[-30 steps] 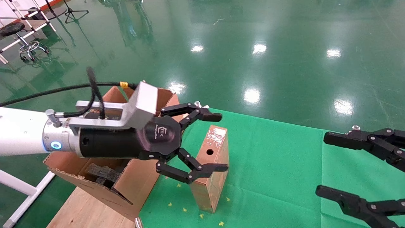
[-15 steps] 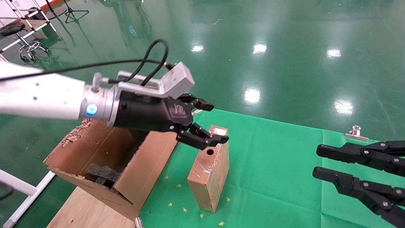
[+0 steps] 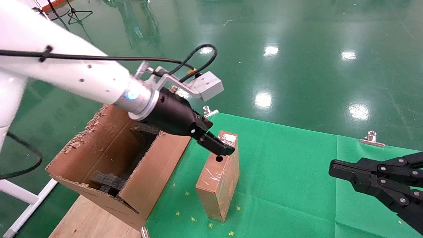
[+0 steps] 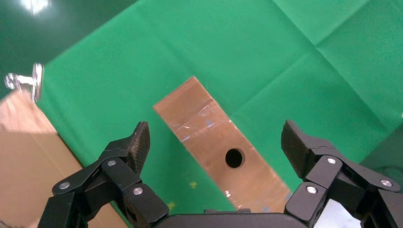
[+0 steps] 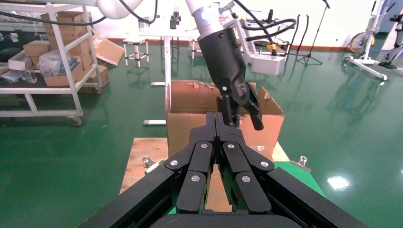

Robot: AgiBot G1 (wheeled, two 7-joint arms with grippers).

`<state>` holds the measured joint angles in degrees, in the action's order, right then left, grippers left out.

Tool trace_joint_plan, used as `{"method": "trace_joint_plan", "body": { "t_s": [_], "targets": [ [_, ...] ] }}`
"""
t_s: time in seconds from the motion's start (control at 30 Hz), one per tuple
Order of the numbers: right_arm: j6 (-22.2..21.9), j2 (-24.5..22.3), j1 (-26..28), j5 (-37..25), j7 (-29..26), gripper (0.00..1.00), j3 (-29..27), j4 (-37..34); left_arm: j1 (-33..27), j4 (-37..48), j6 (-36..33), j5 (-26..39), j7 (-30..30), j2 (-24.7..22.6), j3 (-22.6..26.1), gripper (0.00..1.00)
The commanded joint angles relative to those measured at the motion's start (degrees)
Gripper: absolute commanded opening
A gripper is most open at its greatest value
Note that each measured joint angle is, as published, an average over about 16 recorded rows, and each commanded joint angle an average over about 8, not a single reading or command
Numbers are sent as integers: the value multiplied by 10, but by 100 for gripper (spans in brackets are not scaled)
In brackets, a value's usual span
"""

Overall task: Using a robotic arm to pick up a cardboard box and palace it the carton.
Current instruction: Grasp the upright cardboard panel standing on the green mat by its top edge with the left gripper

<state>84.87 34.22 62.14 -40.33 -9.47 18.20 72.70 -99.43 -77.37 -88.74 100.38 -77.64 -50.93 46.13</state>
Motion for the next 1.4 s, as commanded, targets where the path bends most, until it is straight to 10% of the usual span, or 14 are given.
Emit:
{"method": "trace_joint_plan", "body": {
  "t_s": [0.03,0.33,0.8,0.93,1.1,1.23,1.4],
  "targets": [
    [0,0,0,0,0,0,0,0,-13,1,-7,16,-45,-14,16,100],
    [0,0,0,0,0,0,0,0,-51,-2,-7,72,-184,-68,114,100],
    [0,0,0,0,0,0,0,0,-51,-2,3,43,-236,-83,182,100],
    [0,0,0,0,0,36,0,0,-55,-2,3,42,-231,-86,197,100],
    [0,0,0,0,0,96,0,0,-58,-2,2,44,-228,-88,205,49],
    [0,0,0,0,0,100,0,0,-57,-2,2,43,-229,-87,202,5],
    [0,0,0,0,0,100,0,0,-56,-2,2,43,-231,-86,199,0]
  ]
}}
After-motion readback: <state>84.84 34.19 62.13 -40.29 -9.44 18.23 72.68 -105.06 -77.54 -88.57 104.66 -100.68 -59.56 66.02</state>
